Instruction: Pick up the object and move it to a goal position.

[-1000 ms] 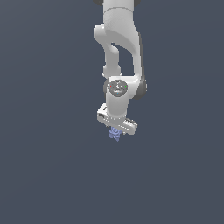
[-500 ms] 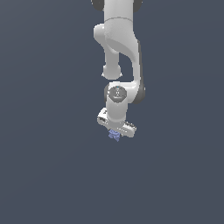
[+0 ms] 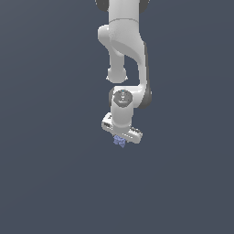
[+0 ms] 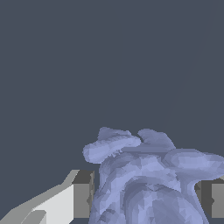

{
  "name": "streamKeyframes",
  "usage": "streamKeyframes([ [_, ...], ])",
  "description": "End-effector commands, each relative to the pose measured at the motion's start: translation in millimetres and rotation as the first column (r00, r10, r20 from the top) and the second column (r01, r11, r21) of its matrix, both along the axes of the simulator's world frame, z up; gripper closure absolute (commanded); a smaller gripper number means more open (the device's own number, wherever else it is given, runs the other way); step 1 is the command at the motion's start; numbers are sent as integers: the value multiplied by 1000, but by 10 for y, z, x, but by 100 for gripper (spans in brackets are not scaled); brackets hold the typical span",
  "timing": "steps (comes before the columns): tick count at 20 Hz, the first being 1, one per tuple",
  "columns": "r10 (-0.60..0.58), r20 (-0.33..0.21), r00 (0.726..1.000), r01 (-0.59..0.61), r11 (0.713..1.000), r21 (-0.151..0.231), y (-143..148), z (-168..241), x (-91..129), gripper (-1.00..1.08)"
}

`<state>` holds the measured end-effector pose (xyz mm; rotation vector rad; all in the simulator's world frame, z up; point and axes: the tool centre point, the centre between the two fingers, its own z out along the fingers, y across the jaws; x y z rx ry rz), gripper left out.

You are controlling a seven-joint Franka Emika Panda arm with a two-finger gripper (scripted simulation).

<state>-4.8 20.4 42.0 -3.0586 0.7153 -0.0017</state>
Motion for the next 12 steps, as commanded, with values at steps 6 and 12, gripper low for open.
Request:
streamKeyframes([
  [6, 0, 0, 1000, 0, 1000, 0, 76, 121, -29, 108],
  [12, 0, 0, 1000, 0, 1000, 0, 266, 431, -101, 108],
])
